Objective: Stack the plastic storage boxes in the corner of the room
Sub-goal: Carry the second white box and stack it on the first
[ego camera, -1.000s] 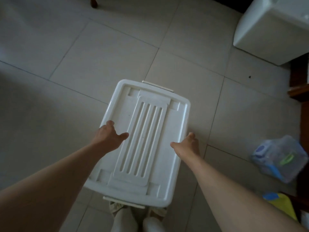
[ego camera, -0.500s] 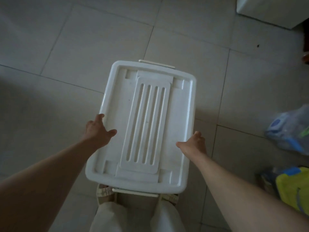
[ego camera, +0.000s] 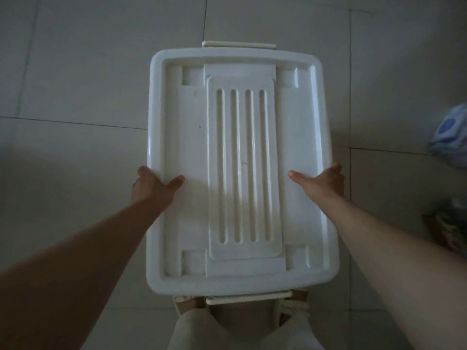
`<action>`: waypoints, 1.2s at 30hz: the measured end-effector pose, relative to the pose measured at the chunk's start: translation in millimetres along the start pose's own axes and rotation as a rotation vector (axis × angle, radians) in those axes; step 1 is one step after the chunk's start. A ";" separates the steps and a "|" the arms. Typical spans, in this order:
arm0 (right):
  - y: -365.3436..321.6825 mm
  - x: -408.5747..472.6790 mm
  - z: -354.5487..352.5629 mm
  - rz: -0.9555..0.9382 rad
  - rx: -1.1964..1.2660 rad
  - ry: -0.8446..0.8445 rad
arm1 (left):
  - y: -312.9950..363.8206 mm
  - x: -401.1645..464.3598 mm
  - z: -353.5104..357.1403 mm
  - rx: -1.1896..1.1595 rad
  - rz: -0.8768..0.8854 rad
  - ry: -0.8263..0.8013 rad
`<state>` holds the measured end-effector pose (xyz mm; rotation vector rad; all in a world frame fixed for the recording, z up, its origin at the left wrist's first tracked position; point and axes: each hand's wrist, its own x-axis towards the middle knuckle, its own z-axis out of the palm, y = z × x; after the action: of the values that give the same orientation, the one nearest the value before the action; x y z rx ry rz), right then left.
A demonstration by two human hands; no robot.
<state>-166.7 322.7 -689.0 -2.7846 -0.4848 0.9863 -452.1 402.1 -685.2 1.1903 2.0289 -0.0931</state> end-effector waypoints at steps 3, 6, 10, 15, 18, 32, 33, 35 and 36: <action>2.9 5.1 3.8 0.012 0.000 0.021 | 2.0 4.8 7.4 -0.062 -0.023 0.042; 1.9 11.2 2.4 0.044 0.020 -0.012 | 2.5 8.6 8.3 -0.090 -0.046 0.059; -2.3 17.7 -4.0 0.090 0.051 -0.059 | 3.0 9.1 7.2 -0.119 -0.058 0.064; -4.6 19.3 -12.3 0.081 0.061 -0.097 | 6.7 15.7 1.0 -0.122 -0.152 0.051; -6.4 17.0 -14.9 0.086 0.067 -0.107 | 8.9 15.9 -2.7 -0.130 -0.166 0.064; -23.9 -25.1 -98.1 0.001 0.148 -0.072 | 65.2 -48.1 -66.9 -0.209 -0.146 0.092; -25.7 -33.5 -114.8 0.001 0.159 -0.074 | 72.5 -59.9 -76.8 -0.216 -0.143 0.090; -29.3 -47.4 -139.3 0.003 0.186 -0.068 | 84.8 -78.2 -92.3 -0.237 -0.135 0.096; -31.3 -54.9 -154.1 0.004 0.205 -0.055 | 92.4 -89.6 -101.4 -0.250 -0.127 0.096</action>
<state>-117.2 328.1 -530.1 -2.5844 -0.3629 1.0512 -415.1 432.2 -528.5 0.9259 2.1267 0.1548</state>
